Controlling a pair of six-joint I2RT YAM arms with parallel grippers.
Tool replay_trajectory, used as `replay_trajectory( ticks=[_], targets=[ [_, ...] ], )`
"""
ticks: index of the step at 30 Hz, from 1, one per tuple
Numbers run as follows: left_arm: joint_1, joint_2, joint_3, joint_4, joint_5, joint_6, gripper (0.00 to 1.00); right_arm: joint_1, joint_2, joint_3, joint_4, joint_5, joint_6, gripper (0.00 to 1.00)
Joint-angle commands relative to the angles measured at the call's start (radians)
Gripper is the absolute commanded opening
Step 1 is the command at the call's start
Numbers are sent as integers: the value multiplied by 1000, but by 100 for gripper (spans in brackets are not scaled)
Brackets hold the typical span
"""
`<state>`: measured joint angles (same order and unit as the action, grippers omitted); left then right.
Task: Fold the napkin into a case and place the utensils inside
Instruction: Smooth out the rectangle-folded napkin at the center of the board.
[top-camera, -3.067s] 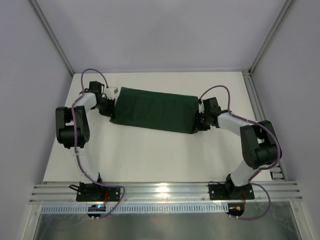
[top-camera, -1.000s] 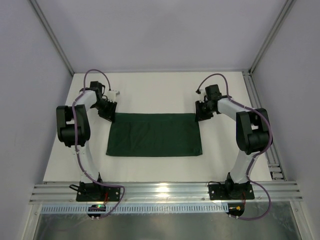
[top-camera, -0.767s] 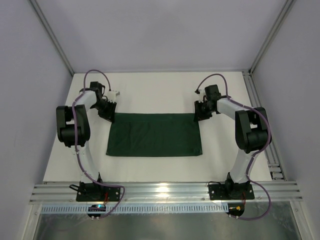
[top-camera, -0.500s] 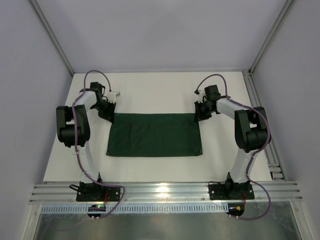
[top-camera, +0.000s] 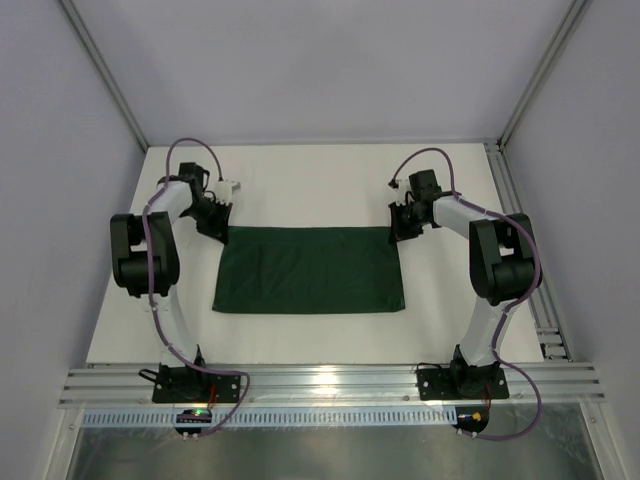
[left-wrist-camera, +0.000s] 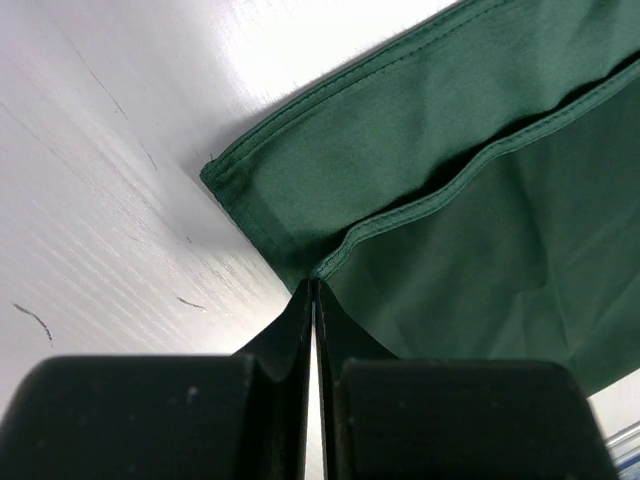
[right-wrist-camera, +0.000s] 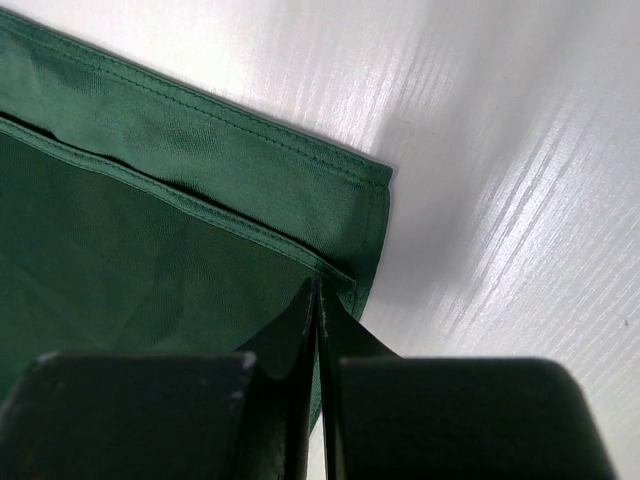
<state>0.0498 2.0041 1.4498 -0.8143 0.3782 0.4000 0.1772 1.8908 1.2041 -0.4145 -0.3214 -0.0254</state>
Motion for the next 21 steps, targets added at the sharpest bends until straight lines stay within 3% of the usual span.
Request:
replay_trajectory(
  ticks=[1,10,13,14,15,21],
  targets=[
    [-2,-59,4,-19,56,3,0,2,-76,23,36,-2,-18,4],
    [-2,-97,1,-22,87,-7,0,2,-91,12,54,10,-24,4],
    [-2,-87,1,-17,77,-7,0,2,-75,12,52,60,-27,20],
    [-4,-82,1,-17,74,-7,0,2,-62,14,51,68,-30,33],
    [-2,-76,1,-14,79,-10,0,2,-55,15,48,74,-33,36],
    [-2,-71,3,-17,79,-12,0,1,-13,25,42,62,-44,40]
  ],
)
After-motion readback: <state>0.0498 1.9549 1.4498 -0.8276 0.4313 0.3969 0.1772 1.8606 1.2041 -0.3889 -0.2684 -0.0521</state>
